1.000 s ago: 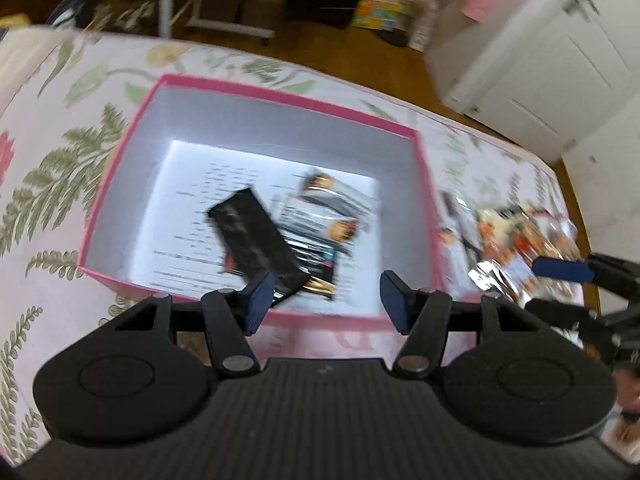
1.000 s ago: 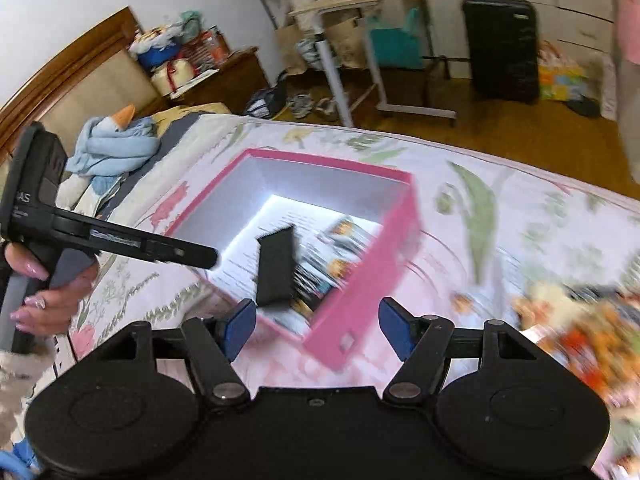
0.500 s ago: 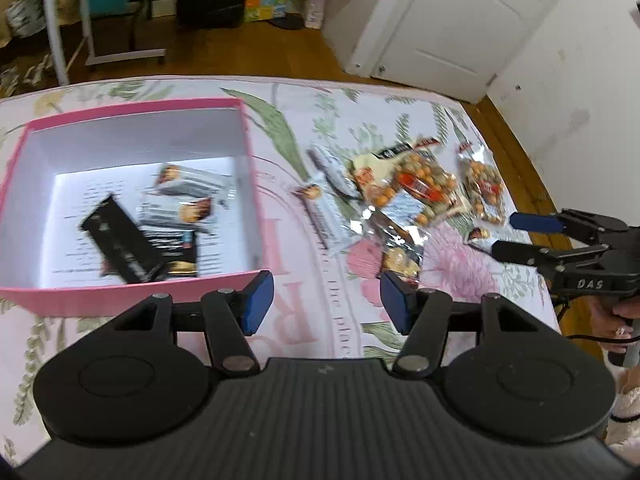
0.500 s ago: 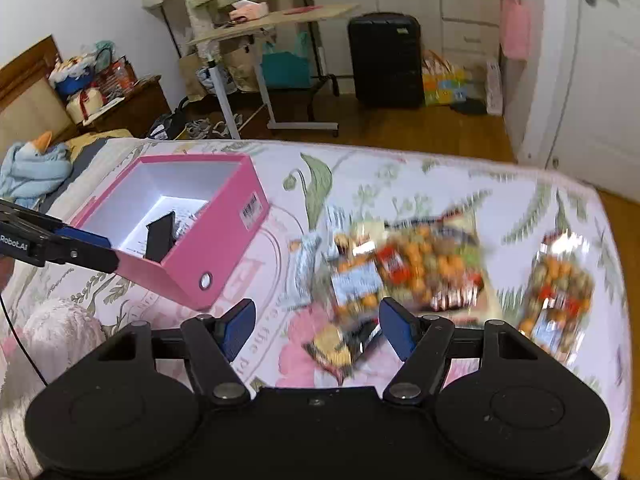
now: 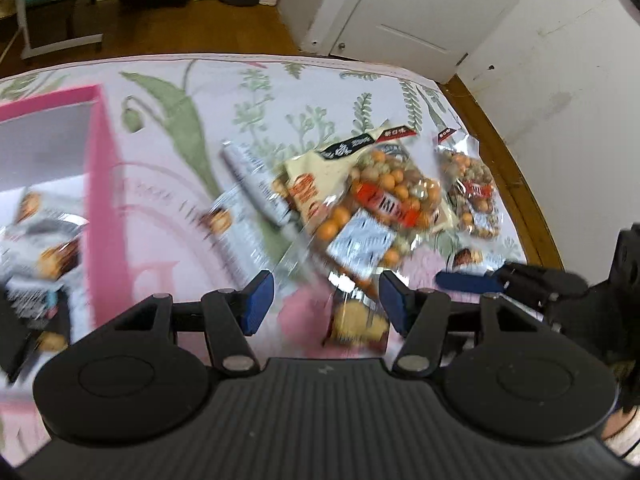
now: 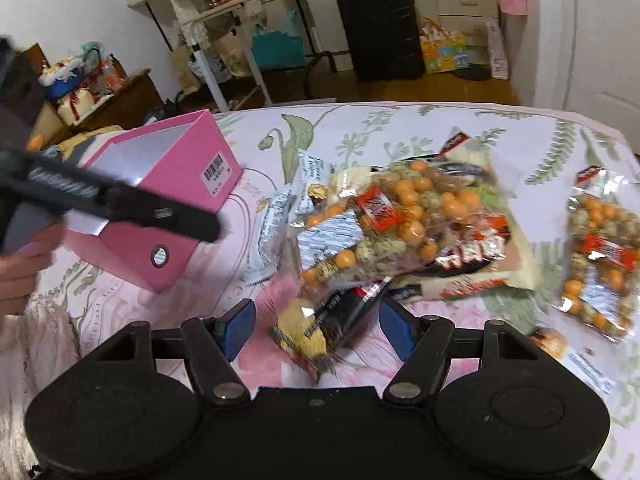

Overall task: Organize snacks
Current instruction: 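Move both tools back toward the remaining peanut bags and snacks, then grasp the clear peanut bag with red label with the left tool while the right tool grips it too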

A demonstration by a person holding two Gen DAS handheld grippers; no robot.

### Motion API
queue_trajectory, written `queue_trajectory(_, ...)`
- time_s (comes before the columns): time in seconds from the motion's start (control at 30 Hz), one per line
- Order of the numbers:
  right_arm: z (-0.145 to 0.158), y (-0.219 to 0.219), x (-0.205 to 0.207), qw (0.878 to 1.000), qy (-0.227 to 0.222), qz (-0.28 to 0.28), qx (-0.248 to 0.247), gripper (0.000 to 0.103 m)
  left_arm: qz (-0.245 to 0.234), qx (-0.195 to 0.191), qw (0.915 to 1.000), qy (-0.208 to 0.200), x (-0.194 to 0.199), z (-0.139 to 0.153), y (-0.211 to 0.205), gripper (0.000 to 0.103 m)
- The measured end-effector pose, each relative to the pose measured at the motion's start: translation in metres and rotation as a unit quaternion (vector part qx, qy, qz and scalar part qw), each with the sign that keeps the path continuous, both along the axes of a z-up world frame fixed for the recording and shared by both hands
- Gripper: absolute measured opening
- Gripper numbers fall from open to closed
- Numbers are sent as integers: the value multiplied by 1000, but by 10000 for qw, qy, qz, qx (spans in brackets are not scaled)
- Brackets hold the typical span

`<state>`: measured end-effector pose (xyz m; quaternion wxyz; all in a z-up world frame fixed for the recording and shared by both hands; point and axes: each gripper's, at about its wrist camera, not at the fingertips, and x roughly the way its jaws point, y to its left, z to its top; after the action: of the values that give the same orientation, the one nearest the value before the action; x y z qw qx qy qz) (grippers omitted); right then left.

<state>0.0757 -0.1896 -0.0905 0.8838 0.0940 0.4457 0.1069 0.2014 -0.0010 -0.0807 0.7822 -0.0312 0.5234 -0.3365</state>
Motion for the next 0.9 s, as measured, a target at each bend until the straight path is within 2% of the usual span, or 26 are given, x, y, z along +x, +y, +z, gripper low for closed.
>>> queue_trajectory(0.1,-7,1,9,10000,-35,-47,20,73,-30,-51,9999,94,17,-11,-20,58)
queue_trajectory(0.23,-14,2,15,9999,-65,-109,-44,73,49,153,9998,-76,37,-29,-46,58)
queue_trajectory(0.3,-18,2,16,9998,-91,-156,-111,74,44,96,9999,-83,47,-40,-55,59)
queue_trajectory(0.37,-22,-1,18,9996,-43,-263,-115,74,-8,19,9999,116,55,-51,-60,64)
queue_trajectory(0.43,-27,-5,20,9992,-5,-400,-71,75,-14,-276,9992,294,58,-55,-59,65)
queue_trajectory(0.5,-29,-10,20,9990,-8,-448,83,76,-242,-438,9962,714,58,-58,-60,65)
queue_trajectory(0.57,-30,-12,19,9988,-5,-458,185,76,-420,-603,9929,936,53,-57,-60,65)
queue_trajectory(0.7,-28,-12,14,9989,12,-467,76,82,-758,-626,9881,1183,35,-54,-65,65)
queue_trajectory(0.8,-26,-11,12,9992,72,-375,-74,82,-814,-414,9910,975,27,-51,-71,65)
queue_trajectory(0.87,-28,-4,14,9968,219,-361,-678,86,-659,-278,9950,699,26,-49,-71,65)
queue_trajectory(0.9,-28,0,14,9948,175,-285,-960,91,-593,-251,9962,582,27,-48,-72,65)
